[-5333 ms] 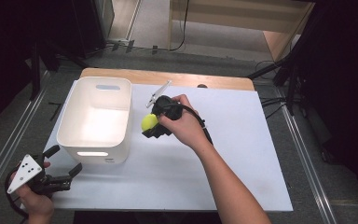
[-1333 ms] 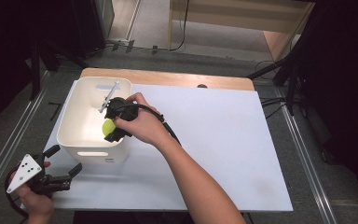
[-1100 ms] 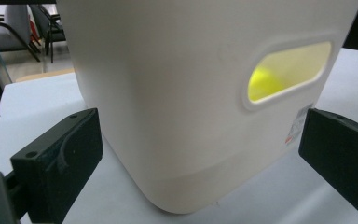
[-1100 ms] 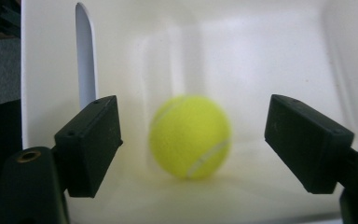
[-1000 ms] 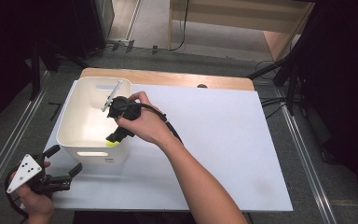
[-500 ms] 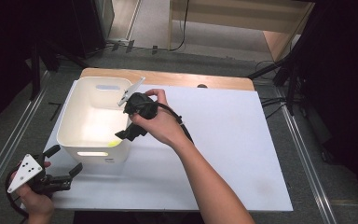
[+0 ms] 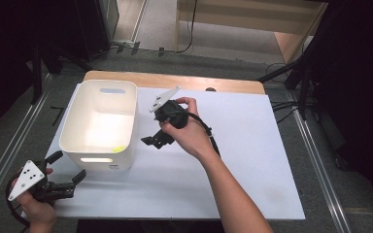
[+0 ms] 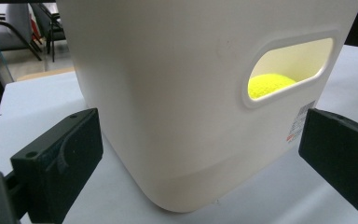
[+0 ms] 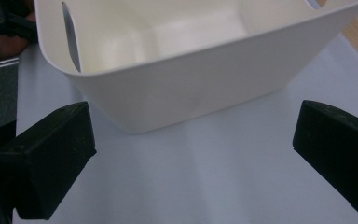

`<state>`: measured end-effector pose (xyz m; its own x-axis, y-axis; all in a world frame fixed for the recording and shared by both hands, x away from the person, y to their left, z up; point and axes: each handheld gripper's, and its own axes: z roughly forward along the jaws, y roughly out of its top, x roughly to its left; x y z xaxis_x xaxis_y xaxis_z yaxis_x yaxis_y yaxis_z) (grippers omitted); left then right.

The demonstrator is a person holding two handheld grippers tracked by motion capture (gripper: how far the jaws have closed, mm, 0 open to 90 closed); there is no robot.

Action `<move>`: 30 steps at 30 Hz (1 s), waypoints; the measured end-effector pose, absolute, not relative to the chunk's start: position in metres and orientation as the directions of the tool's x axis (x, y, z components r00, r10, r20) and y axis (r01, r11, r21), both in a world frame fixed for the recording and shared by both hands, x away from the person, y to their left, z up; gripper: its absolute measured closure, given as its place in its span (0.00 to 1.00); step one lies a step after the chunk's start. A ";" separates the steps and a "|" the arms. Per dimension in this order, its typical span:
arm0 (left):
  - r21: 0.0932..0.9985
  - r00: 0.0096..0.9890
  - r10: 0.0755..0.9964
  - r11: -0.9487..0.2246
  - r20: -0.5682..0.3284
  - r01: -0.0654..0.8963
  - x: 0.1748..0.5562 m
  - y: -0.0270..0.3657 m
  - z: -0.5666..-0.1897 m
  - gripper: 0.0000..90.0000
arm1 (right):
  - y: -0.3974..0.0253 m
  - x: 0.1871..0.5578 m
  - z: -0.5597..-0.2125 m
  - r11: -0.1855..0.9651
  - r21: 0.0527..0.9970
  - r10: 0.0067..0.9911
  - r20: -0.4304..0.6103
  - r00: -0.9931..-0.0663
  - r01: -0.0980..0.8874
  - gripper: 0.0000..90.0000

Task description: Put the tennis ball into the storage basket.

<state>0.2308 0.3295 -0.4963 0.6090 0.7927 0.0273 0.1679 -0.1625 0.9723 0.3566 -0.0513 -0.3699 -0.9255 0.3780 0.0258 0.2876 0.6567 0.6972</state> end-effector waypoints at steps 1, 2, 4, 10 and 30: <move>0.972 0.608 0.794 -0.164 0.029 0.169 0.231 0.330 -0.496 0.00 | -0.056 0.356 -0.371 0.655 0.695 0.387 0.030 -0.922 0.297 0.00; 0.972 0.608 0.793 -0.164 0.028 0.169 0.231 0.329 -0.496 0.00 | -0.060 0.355 -0.373 0.650 0.698 0.393 0.030 -0.919 0.300 0.00; 0.972 0.608 0.794 -0.163 0.028 0.169 0.231 0.329 -0.496 0.00 | -0.069 0.354 -0.376 0.640 0.702 0.411 0.030 -0.911 0.312 0.00; 0.972 0.608 0.794 -0.163 0.027 0.169 0.231 0.329 -0.496 0.00 | -0.094 0.347 -0.386 0.610 0.713 0.455 0.042 -0.889 0.346 0.00; 0.972 0.606 0.795 -0.164 0.028 0.170 0.230 0.329 -0.497 0.00 | -0.160 0.320 -0.416 0.529 0.739 0.581 0.042 -0.813 0.417 0.00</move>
<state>0.2304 0.3289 -0.4965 0.6061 0.7949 0.0278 0.1701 -0.1636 0.9718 0.3202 -0.1597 -0.4159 -0.8129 0.5808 0.0425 0.4165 0.5290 0.7394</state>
